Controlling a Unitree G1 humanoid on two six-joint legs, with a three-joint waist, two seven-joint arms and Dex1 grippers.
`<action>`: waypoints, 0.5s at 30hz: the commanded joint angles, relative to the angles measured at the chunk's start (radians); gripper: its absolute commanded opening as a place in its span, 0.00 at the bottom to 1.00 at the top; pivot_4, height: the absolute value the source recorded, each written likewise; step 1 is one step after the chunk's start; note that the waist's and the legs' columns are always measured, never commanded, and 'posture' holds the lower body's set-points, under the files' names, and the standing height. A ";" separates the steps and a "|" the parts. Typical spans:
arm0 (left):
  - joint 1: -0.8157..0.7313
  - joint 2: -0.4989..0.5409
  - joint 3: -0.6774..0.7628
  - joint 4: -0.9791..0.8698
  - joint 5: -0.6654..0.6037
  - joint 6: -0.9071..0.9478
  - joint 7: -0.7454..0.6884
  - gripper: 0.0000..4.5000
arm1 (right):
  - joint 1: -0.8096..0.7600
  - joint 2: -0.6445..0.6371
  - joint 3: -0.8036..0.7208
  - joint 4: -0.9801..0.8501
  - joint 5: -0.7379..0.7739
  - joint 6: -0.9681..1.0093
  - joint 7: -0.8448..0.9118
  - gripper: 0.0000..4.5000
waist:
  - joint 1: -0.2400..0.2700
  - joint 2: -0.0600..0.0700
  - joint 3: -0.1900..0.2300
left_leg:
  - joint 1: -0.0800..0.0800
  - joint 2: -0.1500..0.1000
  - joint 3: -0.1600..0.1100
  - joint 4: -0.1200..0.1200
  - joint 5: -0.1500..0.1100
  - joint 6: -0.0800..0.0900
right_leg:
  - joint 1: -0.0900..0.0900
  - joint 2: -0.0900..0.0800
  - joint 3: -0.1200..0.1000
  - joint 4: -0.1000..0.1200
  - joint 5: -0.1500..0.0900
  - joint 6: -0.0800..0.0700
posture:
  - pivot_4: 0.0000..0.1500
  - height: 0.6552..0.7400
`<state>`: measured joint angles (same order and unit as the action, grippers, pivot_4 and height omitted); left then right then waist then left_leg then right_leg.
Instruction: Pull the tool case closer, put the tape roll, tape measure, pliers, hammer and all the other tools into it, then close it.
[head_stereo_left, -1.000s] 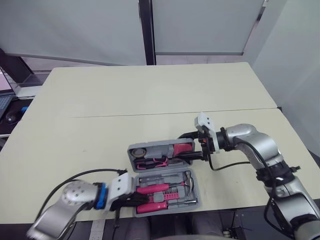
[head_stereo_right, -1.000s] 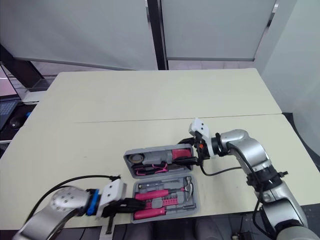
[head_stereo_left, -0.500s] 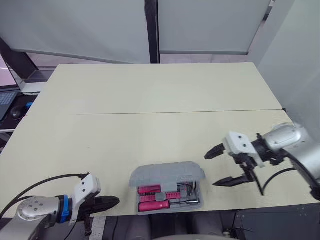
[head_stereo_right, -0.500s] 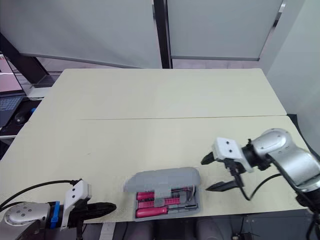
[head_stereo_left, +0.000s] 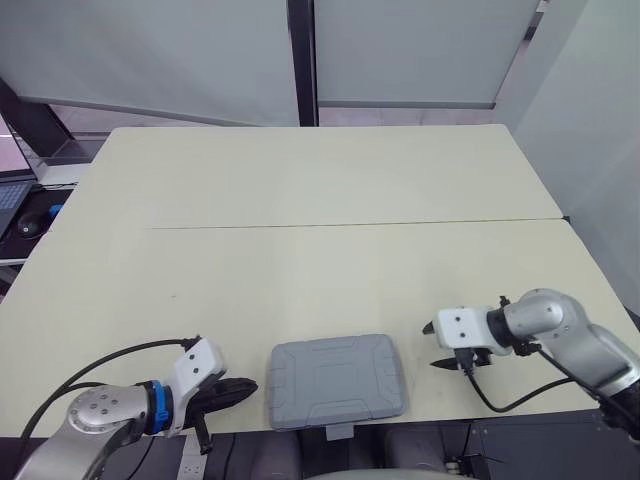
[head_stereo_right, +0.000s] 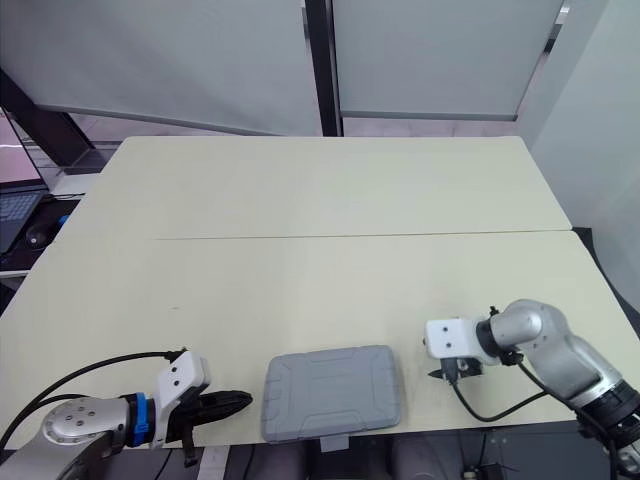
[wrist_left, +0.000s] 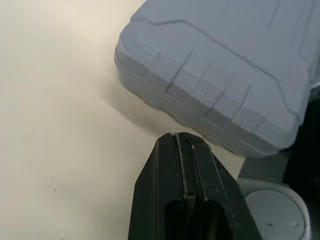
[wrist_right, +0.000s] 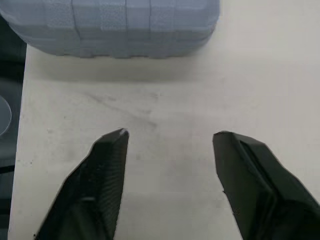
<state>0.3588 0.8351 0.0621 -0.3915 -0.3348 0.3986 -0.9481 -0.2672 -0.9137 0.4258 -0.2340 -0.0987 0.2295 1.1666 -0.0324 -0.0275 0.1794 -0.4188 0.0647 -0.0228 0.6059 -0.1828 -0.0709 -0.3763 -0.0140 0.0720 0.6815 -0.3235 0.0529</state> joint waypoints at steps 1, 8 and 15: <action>-0.039 -0.008 -0.043 -0.002 0.054 -0.020 0.029 0.00 | 0.017 0.034 0.039 -0.040 -0.050 0.013 -0.020 0.43 | 0.000 0.000 0.000 | 0.000 0.000 0.000 0.000 0.000 0.000 | 0.001 0.000 0.000 0.000 0.000 0.000 | 1.00 1.00; -0.085 -0.049 -0.106 -0.017 0.084 -0.005 0.057 0.00 | 0.041 0.094 0.099 -0.108 -0.074 0.073 0.007 0.10 | 0.001 0.000 0.000 | 0.000 0.000 0.000 0.001 0.000 0.000 | 0.002 0.000 0.000 0.000 0.000 0.001 | 1.00 1.00; -0.100 -0.073 -0.136 -0.021 0.091 -0.004 0.059 0.00 | 0.045 0.107 0.111 -0.154 -0.070 0.122 0.029 0.01 | 0.003 0.000 0.000 | 0.000 0.000 -0.001 0.002 0.000 0.000 | 0.003 0.000 0.000 0.000 0.001 0.002 | 1.00 1.00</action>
<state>0.2676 0.7801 -0.0477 -0.3830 -0.2323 0.4081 -0.8834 -0.2233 -0.8114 0.5354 -0.3367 -0.1816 0.3516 1.1807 -0.0289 -0.0278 0.1792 -0.4183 0.0642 -0.0236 0.6080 -0.1827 -0.0710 -0.3734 -0.0142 0.0720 0.6812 -0.3227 0.0549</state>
